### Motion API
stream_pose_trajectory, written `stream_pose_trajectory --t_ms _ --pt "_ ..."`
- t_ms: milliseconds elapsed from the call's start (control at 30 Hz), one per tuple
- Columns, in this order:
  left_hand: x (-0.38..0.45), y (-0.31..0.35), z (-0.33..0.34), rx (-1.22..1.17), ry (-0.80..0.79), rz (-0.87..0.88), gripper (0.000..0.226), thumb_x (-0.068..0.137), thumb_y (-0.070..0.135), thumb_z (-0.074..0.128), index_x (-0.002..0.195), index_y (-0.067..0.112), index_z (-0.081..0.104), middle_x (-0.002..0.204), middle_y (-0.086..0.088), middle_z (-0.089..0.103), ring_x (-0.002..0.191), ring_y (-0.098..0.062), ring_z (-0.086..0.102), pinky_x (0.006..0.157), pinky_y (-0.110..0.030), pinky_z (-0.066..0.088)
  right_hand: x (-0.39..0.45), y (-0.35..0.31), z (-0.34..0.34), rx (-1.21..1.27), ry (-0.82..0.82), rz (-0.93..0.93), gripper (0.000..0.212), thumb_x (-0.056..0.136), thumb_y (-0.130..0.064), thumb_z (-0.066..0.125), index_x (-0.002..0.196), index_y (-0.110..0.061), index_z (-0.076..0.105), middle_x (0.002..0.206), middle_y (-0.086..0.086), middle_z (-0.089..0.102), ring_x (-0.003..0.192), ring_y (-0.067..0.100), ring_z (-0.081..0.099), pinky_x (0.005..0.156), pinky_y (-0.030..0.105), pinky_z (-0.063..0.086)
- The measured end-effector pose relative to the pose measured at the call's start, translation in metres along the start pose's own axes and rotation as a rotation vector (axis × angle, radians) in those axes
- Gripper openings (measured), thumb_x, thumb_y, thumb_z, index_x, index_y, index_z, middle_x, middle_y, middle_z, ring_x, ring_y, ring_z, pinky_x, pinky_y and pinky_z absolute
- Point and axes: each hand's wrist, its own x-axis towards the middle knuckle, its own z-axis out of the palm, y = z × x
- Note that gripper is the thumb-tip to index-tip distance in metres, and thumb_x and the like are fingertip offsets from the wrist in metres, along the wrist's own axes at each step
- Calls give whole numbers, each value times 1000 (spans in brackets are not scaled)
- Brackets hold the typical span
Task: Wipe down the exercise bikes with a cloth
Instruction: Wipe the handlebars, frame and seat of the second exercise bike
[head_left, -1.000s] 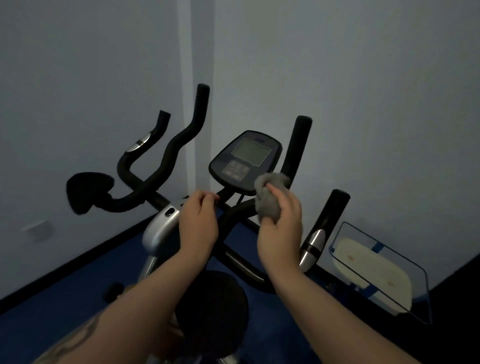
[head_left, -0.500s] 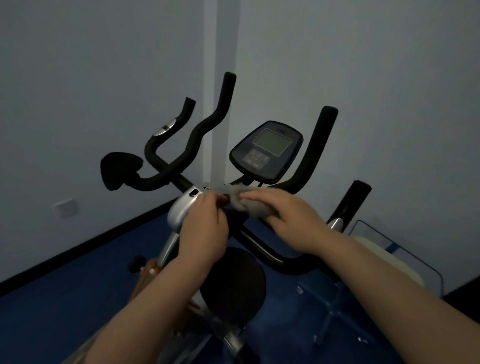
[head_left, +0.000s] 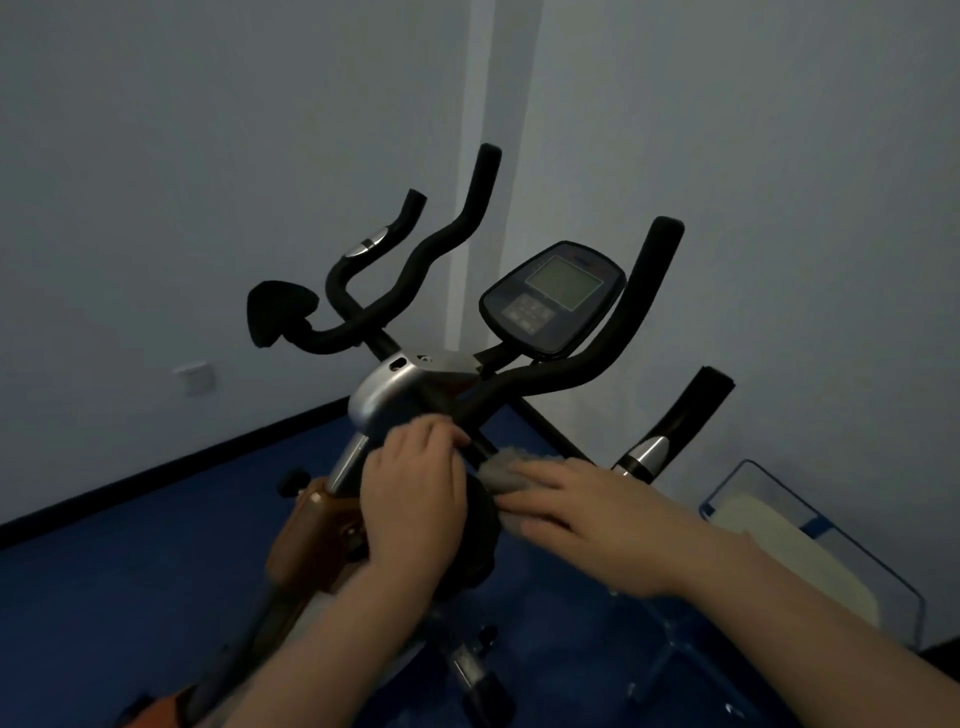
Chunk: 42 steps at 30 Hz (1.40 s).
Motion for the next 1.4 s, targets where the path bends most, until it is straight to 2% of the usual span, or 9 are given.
stream_pose_trajectory --t_ms 133,233,467,700,800,933,1133,1300,1400 --pt "-17 2 8 -108 143 -204 14 90 20 56 103 21 59 98 9 54 90 -3 39 79 -24 30 18 -6 14 2 178 82 55 99 -37 45 149 -40 23 152 -14 34 128 14 43 101 34 40" --pt "-18 -1 9 -164 147 -273 7 90 24 59 96 23 56 95 10 46 83 4 31 66 -15 30 44 -10 21 105 267 248 49 100 -38 45 146 -30 30 136 4 53 113 25 55 86 35 45" --pt "-18 -5 10 -184 129 -313 23 90 34 55 70 24 53 76 12 44 72 -1 47 56 -14 27 27 4 6 -187 125 59 38 94 -43 51 129 -28 50 111 3 65 97 25 61 74 38 49" --pt "-18 -6 12 -128 140 -275 26 94 31 53 69 25 51 75 9 45 72 -4 43 60 -18 29 53 -5 7 79 165 149 44 101 -37 40 140 -19 43 125 13 60 109 32 56 88 42 47" --pt "-14 -6 9 60 141 -93 28 94 24 54 69 13 60 74 2 48 74 -18 46 65 -33 35 33 -3 11 -256 148 66 44 100 -40 38 138 -16 40 117 11 62 99 31 60 68 35 40" --pt "-7 -10 10 170 126 138 36 93 32 43 68 15 62 72 1 53 73 -19 48 67 -32 34 23 6 9 -426 113 -13 45 100 -43 35 137 -18 37 109 8 63 91 29 61 60 33 30" --pt "-6 -13 11 49 141 12 36 91 32 49 57 20 50 61 10 39 60 -11 39 55 -24 24 53 1 -1 0 -18 118 42 104 -38 27 133 -12 42 120 17 58 102 33 56 78 38 43" --pt "-8 -12 11 31 132 -59 34 89 28 57 58 22 45 62 12 38 61 -9 40 54 -14 21 32 4 -1 -390 -108 62 44 103 -40 28 134 -9 37 112 13 62 92 28 58 68 34 36" --pt "-8 -10 11 39 127 -59 32 89 31 53 59 24 43 63 12 37 61 -9 39 54 -14 21 49 -5 -3 -402 -139 104 36 102 -31 33 127 -6 41 117 14 59 97 29 58 68 35 36"
